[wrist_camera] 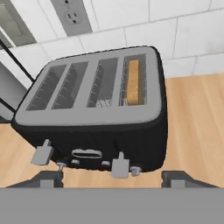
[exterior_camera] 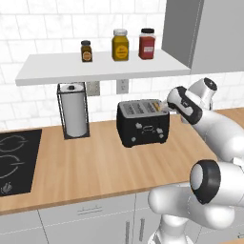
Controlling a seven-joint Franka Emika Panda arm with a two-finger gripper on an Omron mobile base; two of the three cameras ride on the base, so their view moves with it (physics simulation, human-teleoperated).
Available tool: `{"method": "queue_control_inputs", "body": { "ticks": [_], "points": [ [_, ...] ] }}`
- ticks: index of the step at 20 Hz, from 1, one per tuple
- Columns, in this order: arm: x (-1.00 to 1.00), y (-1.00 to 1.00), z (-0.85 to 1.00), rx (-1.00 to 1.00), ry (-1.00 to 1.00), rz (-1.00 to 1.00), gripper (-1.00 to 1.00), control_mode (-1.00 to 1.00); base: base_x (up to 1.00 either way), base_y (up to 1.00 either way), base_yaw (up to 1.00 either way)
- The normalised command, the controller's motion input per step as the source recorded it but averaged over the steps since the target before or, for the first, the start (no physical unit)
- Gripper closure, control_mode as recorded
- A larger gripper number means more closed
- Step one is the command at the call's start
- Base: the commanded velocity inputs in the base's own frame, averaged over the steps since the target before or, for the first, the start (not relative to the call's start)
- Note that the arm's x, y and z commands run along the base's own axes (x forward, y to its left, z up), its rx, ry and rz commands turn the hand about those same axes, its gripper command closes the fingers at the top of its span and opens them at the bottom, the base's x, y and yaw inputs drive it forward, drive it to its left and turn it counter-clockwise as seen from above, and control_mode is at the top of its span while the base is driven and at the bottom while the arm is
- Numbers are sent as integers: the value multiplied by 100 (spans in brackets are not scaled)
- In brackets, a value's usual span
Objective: Start the toaster. Once the lever pops up, take the bread to the plate on the dining counter.
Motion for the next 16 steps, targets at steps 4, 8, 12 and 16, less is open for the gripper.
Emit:
{"method": "queue_control_inputs", "body": {
  "ticks": [4, 8, 12, 16],
  "points": [
    [18, 36, 15, 0, -9, 0, -100, -100, 0, 0, 0],
    [23, 12, 19, 0, -12, 0, -100, -100, 0, 0, 0],
    [6, -4, 29, -1, -1, 0, -100, -100, 0, 0, 0],
    [0, -13, 11, -6, -1, 0, -100, -100, 0, 0, 0]
  ]
}}
